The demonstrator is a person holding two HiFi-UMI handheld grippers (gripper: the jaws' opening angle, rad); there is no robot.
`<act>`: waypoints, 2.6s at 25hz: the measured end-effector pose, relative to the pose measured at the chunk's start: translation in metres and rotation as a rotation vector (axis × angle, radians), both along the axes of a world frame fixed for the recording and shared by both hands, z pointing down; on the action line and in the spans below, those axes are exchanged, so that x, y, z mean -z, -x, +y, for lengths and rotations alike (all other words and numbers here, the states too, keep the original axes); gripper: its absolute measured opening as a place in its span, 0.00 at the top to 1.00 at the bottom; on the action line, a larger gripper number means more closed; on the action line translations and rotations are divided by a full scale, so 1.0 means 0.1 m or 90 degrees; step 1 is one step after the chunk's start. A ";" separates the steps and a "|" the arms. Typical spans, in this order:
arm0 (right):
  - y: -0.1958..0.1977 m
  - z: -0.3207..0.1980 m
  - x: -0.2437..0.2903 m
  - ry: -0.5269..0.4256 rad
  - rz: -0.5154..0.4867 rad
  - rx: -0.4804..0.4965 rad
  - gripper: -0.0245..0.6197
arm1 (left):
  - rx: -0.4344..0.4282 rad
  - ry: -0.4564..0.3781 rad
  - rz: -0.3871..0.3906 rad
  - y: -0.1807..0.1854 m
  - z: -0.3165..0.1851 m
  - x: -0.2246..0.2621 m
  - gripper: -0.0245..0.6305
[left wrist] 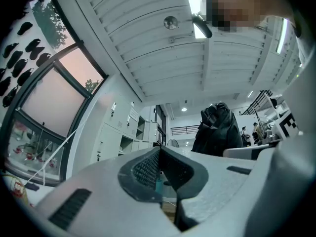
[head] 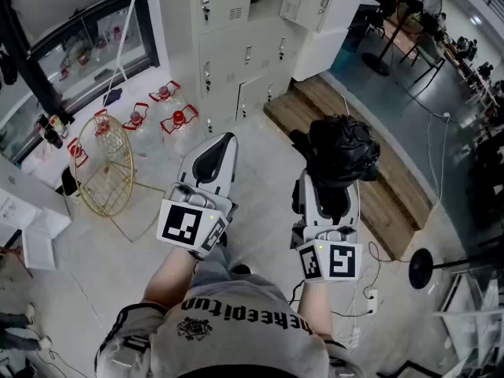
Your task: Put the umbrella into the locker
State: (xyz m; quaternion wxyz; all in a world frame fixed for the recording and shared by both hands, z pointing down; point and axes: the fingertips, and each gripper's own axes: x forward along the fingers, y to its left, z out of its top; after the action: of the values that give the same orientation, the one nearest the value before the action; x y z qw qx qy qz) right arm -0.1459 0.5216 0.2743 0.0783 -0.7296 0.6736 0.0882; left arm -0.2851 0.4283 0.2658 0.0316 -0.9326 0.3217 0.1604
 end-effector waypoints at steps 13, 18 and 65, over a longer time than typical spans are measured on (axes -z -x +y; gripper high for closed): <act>-0.09 -0.08 0.00 -0.007 0.014 0.006 0.58 | 0.015 -0.010 -0.002 -0.03 -0.06 -0.04 0.96; -0.28 -0.44 -0.02 0.014 0.003 0.002 0.58 | 0.012 -0.011 0.003 -0.20 -0.41 0.01 0.96; -1.22 -4.00 -0.08 0.026 -0.019 -0.008 0.58 | -0.004 -0.008 0.025 -1.10 -4.01 0.03 0.96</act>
State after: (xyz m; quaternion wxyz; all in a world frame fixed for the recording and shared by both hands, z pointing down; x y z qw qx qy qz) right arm -0.0239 0.1221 0.2825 0.0729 -0.7367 0.6692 0.0638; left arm -0.1750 0.0274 0.2631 0.0306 -0.9301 0.3184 0.1806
